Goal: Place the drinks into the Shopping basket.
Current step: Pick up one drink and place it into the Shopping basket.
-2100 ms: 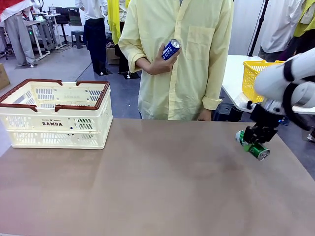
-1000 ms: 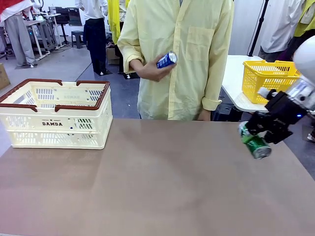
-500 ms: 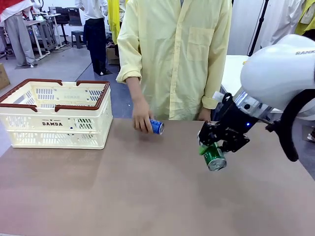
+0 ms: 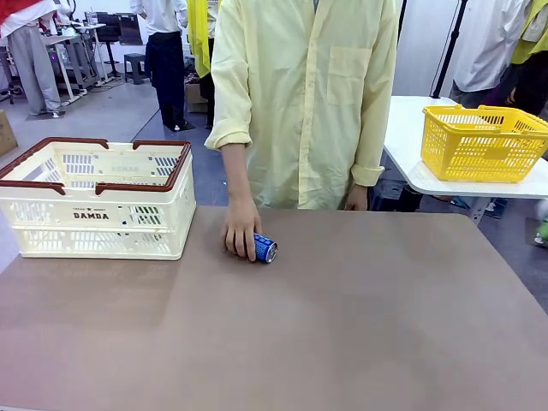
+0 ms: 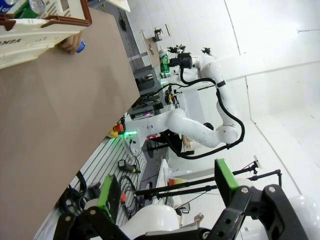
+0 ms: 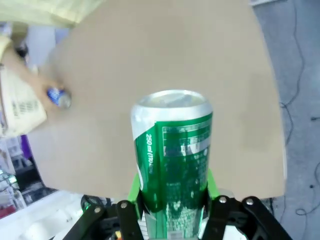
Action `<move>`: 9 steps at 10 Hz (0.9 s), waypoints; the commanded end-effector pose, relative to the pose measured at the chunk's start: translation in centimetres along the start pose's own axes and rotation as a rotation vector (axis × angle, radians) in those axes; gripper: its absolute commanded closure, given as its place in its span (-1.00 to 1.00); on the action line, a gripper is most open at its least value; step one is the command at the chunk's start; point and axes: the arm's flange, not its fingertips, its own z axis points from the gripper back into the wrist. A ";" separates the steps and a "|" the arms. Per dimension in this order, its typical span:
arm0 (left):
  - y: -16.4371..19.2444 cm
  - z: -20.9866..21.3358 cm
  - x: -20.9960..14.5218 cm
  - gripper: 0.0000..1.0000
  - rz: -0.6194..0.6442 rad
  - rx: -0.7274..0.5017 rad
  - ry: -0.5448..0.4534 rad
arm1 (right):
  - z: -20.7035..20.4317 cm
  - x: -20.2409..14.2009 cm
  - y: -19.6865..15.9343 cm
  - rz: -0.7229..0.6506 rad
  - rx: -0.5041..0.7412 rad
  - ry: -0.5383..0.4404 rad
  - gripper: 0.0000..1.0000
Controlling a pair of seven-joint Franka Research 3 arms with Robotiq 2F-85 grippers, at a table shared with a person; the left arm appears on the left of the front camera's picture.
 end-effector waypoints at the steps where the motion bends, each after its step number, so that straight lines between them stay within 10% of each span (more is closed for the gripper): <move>1: -0.5 -0.2 0.1 -1.00 0.002 -0.015 -0.012 | -4.8 -3.0 -2.6 -0.056 0.059 -0.005 1.00; 4: -0.5 -0.2 0.1 -1.00 0.002 -0.015 -0.012 | -5.5 -3.8 -3.1 -0.102 0.035 -0.015 1.00; 9: -0.5 -0.2 0.1 -1.00 0.002 -0.015 -0.012 | -9.9 -3.0 6.6 0.067 -0.019 0.019 1.00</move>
